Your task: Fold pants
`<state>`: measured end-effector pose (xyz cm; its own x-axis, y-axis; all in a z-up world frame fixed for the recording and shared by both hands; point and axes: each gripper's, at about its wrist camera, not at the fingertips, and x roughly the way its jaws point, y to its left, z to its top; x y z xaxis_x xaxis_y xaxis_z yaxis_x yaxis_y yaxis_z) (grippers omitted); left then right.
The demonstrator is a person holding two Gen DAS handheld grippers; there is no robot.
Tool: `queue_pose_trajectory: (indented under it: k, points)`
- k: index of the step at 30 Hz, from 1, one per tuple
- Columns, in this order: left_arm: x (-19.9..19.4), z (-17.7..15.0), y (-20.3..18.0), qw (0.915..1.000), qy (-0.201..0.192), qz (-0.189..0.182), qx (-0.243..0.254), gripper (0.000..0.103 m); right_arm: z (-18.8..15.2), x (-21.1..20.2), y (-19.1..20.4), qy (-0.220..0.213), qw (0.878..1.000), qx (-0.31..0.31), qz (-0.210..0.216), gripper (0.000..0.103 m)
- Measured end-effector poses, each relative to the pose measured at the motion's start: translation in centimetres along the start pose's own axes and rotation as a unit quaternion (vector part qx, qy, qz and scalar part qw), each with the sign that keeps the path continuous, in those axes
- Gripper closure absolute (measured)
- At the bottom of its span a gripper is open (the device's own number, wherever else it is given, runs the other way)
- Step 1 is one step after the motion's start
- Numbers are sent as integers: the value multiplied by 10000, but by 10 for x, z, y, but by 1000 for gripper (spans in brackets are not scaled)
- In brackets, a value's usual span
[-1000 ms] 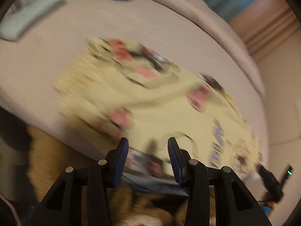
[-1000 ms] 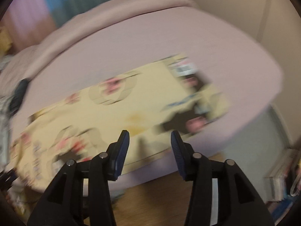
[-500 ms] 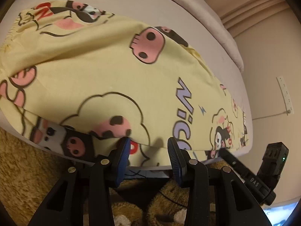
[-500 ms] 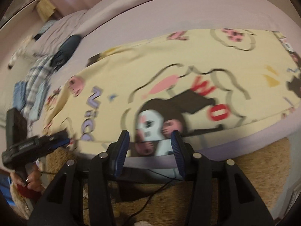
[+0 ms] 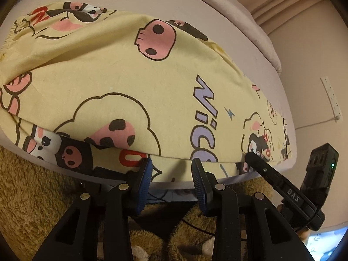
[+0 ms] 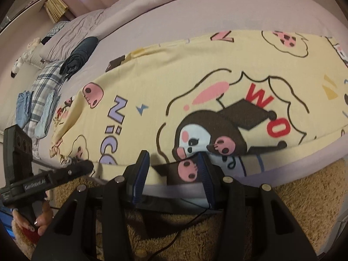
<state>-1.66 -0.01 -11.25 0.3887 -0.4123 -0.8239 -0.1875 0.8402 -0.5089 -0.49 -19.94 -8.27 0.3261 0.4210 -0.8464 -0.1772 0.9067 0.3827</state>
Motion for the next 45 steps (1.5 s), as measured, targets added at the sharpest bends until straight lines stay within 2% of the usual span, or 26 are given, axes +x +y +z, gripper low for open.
queue_pose_trajectory:
  k: [4,7,8,9,11,14,20,24,29,31,32,34,35,36,41,45]
  points:
    - [4,-5,-6,9998,122,-154,37,66,1,1,0,-171,9998,62,57,56]
    - [8,-7,-14,9995,176,-209,144,66,3,4,0,-254,9996,111,38,61]
    - [8,-7,-16,9995,172,-228,155,66,3,4,1,-291,9995,71,-43,69]
    - [9,-8,-17,9994,169,-250,160,66,3,4,1,-343,9993,25,-153,82]
    - [10,-8,-19,9994,170,-265,128,66,3,3,-1,-398,9989,-8,-238,95]
    - [11,-7,-19,9994,178,-286,18,66,1,-8,-5,-513,9986,100,5,99]
    - [4,0,-14,9986,-47,-443,-291,66,-2,-38,-2,-912,9952,91,329,101]
    - [7,4,-14,9974,93,-586,-408,66,-3,-43,0,-930,9947,66,427,101]
    - [9,-1,-16,9985,142,-440,-294,66,-11,-27,-3,-476,9982,121,357,97]
    - [11,-3,-14,9992,131,-264,-288,66,-15,-21,-8,-307,9992,139,197,95]
    - [13,-3,-13,9991,144,-229,-315,66,-17,-19,-11,-274,9995,154,86,93]
    - [16,-4,-11,9989,160,-259,-367,66,-18,-16,-18,-226,9994,250,-92,81]
    - [16,-5,-11,9989,145,-253,-358,66,-17,-16,-20,-225,9993,301,-62,70]
    - [16,-6,-12,9992,130,-216,-302,66,-17,-16,-22,-235,9991,352,11,66]
    - [17,-8,-15,9997,83,-121,-206,66,-12,-11,-20,-298,9988,385,65,60]
    - [16,-7,-16,9996,90,-155,-239,66,-1,-4,-21,-439,9973,556,188,60]
